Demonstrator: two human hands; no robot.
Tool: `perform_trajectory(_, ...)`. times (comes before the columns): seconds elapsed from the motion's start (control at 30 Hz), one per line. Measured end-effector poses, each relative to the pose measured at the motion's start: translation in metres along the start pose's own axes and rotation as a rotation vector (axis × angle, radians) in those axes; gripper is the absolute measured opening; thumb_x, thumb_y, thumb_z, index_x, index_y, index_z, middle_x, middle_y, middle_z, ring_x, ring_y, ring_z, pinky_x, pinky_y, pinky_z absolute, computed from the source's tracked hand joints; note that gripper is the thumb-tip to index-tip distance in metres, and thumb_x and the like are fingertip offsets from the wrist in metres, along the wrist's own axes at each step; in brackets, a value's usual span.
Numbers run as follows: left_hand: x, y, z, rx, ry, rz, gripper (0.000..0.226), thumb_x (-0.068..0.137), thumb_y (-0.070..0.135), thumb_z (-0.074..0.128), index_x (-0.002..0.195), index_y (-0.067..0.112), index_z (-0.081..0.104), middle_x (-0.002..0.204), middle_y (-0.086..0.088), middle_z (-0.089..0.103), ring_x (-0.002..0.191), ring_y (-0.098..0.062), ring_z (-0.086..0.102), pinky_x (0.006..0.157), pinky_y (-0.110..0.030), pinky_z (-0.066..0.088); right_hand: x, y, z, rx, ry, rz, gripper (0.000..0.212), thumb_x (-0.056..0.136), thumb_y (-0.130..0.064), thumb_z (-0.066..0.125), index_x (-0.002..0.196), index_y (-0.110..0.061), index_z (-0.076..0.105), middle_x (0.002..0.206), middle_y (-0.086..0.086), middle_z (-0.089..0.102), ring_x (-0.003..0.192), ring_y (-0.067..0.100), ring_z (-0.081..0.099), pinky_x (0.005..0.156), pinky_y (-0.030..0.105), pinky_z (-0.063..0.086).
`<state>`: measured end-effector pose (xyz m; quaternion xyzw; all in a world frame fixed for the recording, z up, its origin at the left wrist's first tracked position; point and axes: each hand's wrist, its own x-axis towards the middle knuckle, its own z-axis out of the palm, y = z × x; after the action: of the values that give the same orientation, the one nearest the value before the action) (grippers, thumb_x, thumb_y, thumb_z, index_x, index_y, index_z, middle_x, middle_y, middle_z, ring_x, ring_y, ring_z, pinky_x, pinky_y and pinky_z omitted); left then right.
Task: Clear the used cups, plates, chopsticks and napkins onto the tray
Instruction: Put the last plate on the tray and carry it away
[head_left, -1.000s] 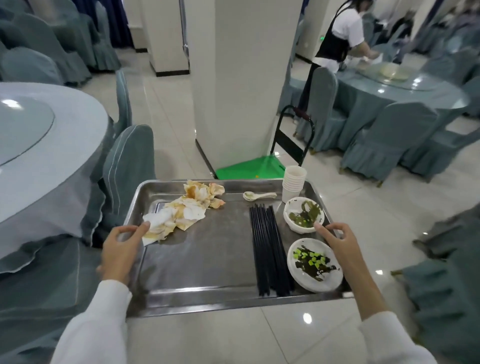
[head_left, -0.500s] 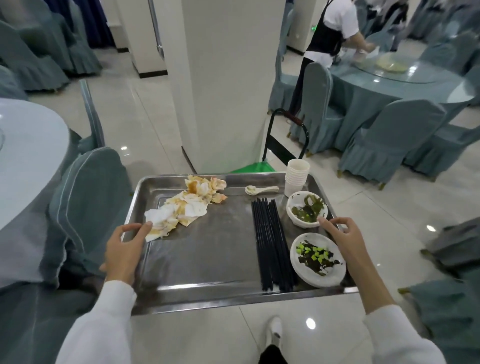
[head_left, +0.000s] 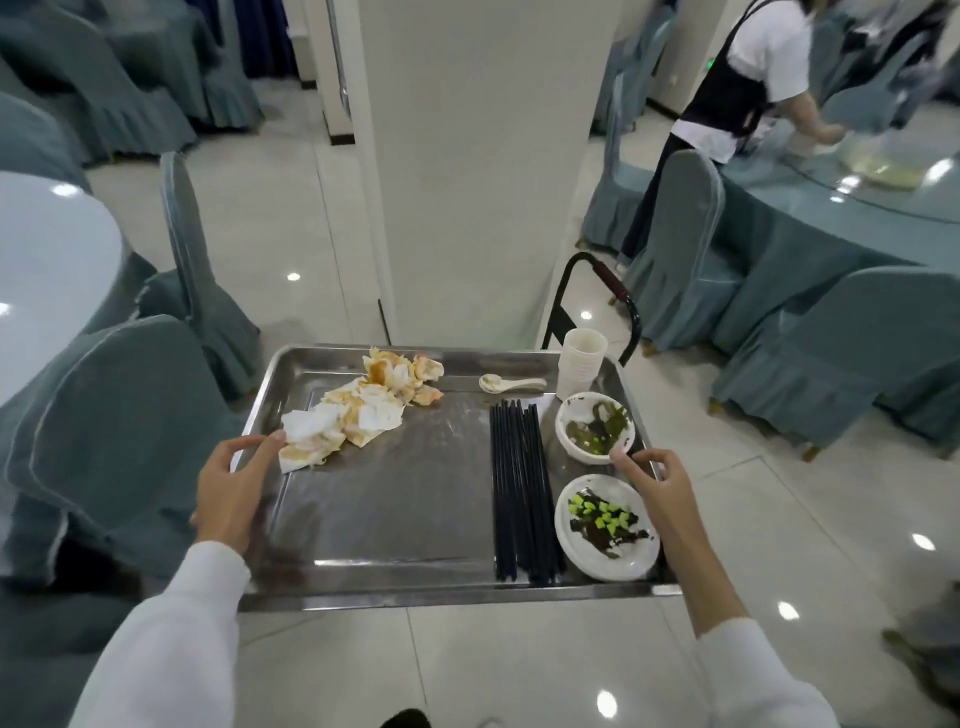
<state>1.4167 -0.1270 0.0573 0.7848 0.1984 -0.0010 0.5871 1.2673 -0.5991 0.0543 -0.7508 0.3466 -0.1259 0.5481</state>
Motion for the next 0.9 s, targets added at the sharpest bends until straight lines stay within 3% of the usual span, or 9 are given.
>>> perform_trajectory(0.23,0.050,0.002,0.074,-0.002,0.033,-0.064,0.056,0.066,0.084,0.076,0.106,0.044,0.069,0.126,-0.001,0.067,0.126,-0.042,0.054,0.110,-0.064,0.044,0.114,-0.010,0.010,-0.058,-0.045,-0.005,0.064,0.063,-0.083,0.074,0.103,-0.034,0.062,0.114,-0.008,0.066,0.103,0.010,0.064,0.073,0.030,0.052)
perform_trajectory(0.4,0.107,0.006,0.131,-0.059,0.085,-0.072,0.066,0.062,0.090,0.073,0.103,0.039,0.065,0.121,0.000,0.068,0.123,-0.038,0.058,0.111,-0.065,0.042,0.199,-0.022,0.038,-0.058,-0.068,-0.004,0.063,0.063,-0.081,0.076,0.104,-0.035,0.061,0.119,0.000,0.067,0.109,0.026,0.069,0.090,0.053,0.062)
perform_trajectory(0.53,0.156,0.016,0.176,-0.108,0.084,-0.123,0.062,0.068,0.084,0.075,0.105,0.036,0.063,0.126,-0.005,0.067,0.121,-0.038,0.060,0.107,-0.064,0.048,0.257,-0.027,0.056,-0.059,-0.048,0.033,0.054,0.069,-0.076,0.079,0.103,-0.038,0.060,0.115,0.004,0.070,0.105,0.029,0.071,0.088,0.056,0.063)
perform_trajectory(0.63,0.186,0.030,0.207,-0.131,0.084,-0.108,0.053,0.070,0.077,0.076,0.099,0.034,0.064,0.117,-0.007,0.069,0.114,-0.036,0.063,0.103,-0.060,0.052,0.304,-0.036,0.066,-0.071,-0.063,0.043,0.052,0.071,-0.073,0.079,0.105,-0.038,0.060,0.115,0.008,0.070,0.104,0.033,0.071,0.086,0.059,0.063)
perform_trajectory(0.7,0.201,0.038,0.222,-0.137,0.086,-0.105,0.048,0.071,0.072,0.078,0.096,0.034,0.064,0.114,-0.006,0.069,0.112,-0.035,0.064,0.104,-0.059,0.052,0.326,-0.044,0.071,-0.083,-0.073,0.039,0.055,0.071,-0.074,0.079,0.106,-0.036,0.061,0.114,0.010,0.069,0.102,0.035,0.072,0.080,0.058,0.064)
perform_trajectory(0.9,0.244,0.040,0.266,-0.111,0.115,-0.159,0.052,0.069,0.076,0.080,0.096,0.034,0.064,0.108,-0.005,0.071,0.106,-0.034,0.066,0.099,-0.056,0.053,0.405,-0.049,0.094,-0.106,-0.127,0.074,0.055,0.069,-0.073,0.079,0.105,-0.035,0.061,0.116,0.010,0.069,0.101,0.034,0.071,0.061,0.037,0.062)
